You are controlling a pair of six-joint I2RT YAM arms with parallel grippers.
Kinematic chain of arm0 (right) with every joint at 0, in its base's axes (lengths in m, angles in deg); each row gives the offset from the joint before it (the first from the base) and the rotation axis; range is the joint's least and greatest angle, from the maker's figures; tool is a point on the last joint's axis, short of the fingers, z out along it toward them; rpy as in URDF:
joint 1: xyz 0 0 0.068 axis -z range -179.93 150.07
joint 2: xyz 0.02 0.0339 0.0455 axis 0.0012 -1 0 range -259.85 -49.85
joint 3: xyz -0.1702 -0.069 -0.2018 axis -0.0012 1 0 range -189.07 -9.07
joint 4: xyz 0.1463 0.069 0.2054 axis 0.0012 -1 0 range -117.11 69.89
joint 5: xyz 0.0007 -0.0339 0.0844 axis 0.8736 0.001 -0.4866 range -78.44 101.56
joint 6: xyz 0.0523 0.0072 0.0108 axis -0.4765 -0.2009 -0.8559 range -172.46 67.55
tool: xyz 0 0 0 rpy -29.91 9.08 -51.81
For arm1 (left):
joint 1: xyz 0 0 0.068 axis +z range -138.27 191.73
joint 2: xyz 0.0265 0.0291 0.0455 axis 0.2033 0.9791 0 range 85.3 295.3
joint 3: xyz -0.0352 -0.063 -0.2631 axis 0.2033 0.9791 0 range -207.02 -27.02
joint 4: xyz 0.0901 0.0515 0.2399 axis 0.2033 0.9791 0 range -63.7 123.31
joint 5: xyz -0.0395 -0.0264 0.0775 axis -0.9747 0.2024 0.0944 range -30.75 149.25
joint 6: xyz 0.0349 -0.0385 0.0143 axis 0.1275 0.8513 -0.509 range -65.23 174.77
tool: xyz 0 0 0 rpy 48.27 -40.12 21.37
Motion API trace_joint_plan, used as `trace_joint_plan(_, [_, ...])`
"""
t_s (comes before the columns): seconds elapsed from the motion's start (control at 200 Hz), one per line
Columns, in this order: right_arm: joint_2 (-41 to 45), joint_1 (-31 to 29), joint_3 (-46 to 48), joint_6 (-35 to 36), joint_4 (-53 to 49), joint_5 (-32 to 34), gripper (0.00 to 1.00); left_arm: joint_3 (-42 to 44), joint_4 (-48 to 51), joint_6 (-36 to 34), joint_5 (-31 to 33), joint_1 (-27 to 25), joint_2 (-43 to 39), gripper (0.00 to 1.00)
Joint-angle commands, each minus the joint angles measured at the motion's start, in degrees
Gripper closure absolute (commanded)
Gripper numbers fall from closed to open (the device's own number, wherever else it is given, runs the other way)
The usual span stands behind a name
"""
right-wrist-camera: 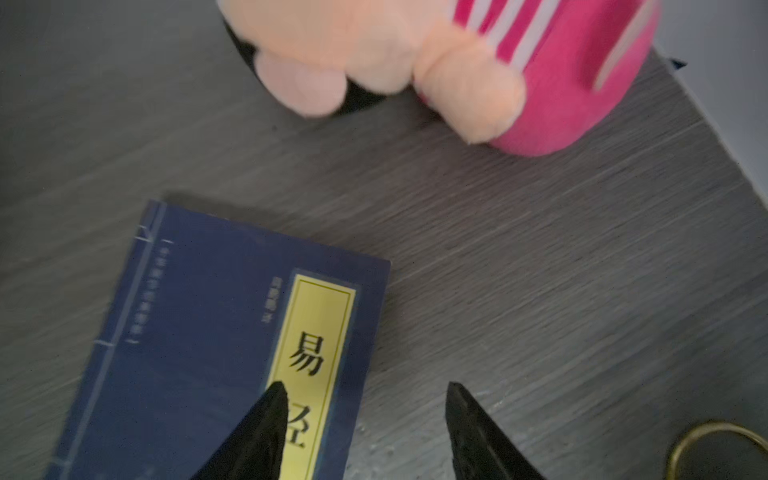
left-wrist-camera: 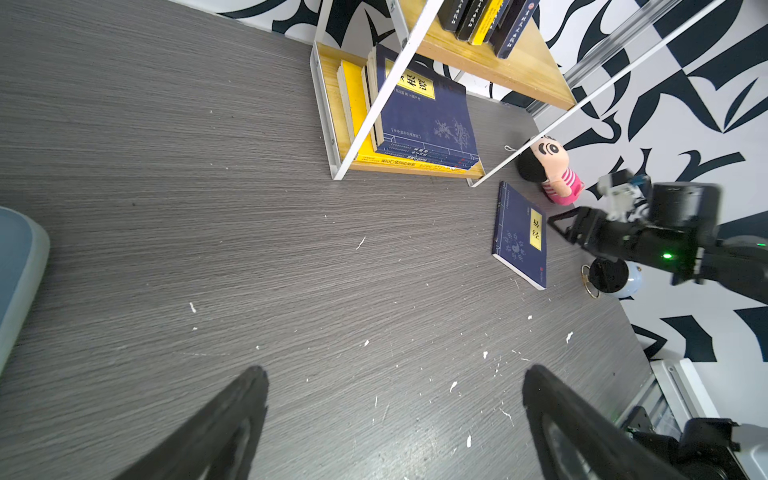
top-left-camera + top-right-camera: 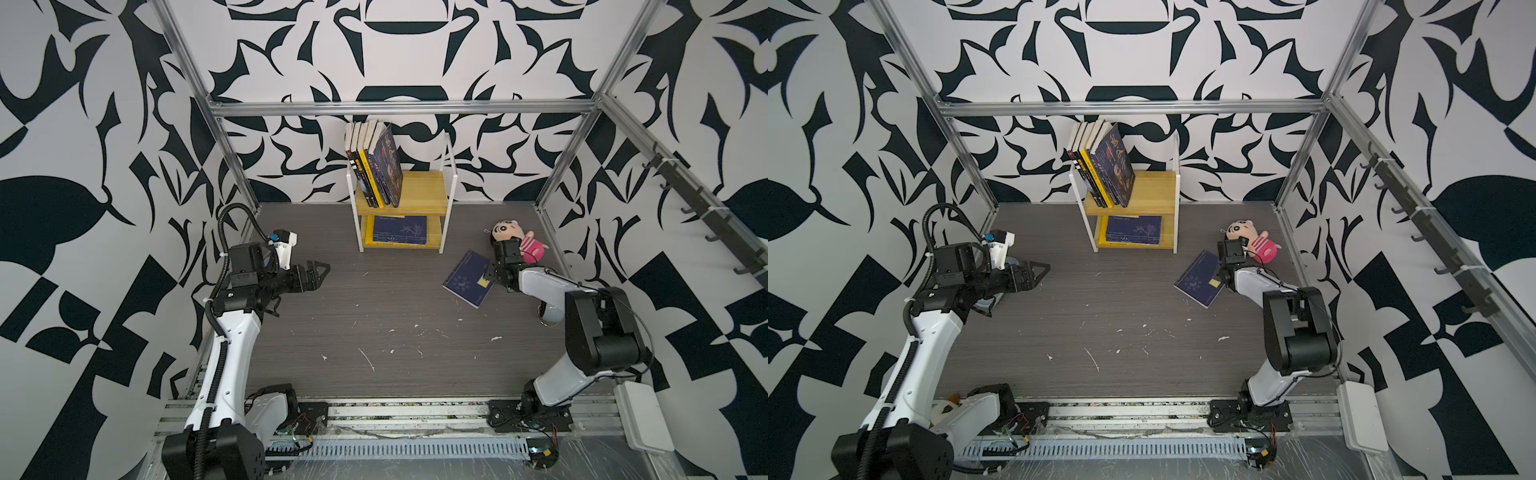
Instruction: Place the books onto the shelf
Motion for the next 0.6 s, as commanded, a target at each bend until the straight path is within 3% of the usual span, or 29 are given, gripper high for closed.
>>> trace_joint_plan(0.0, [-2.5,0.3,-3.3,-1.8,3.2,-2.5,0.33,0.4,-0.2,1.3,-0.6,0.3,0.2,0.01])
trace_joint_plan(0.26, [-11.2,-0.4,-8.9,-0.7,4.9,-11.2,0.3,0.3,-0.2,1.8,-0.9,0.2,0.6,0.0])
trace_joint_plan(0.425, [-12.2,-3.6,-10.5,1.7,3.0,-15.0,0.31,0.3,-0.2,1.6,-1.2,0.2,0.9,0.0])
trace_joint_plan(0.595, [-10.4,-9.3,-6.5,2.1,3.4,-14.8,0.34,0.4,-0.2,1.5,-1.3,-0.3,0.8,0.01])
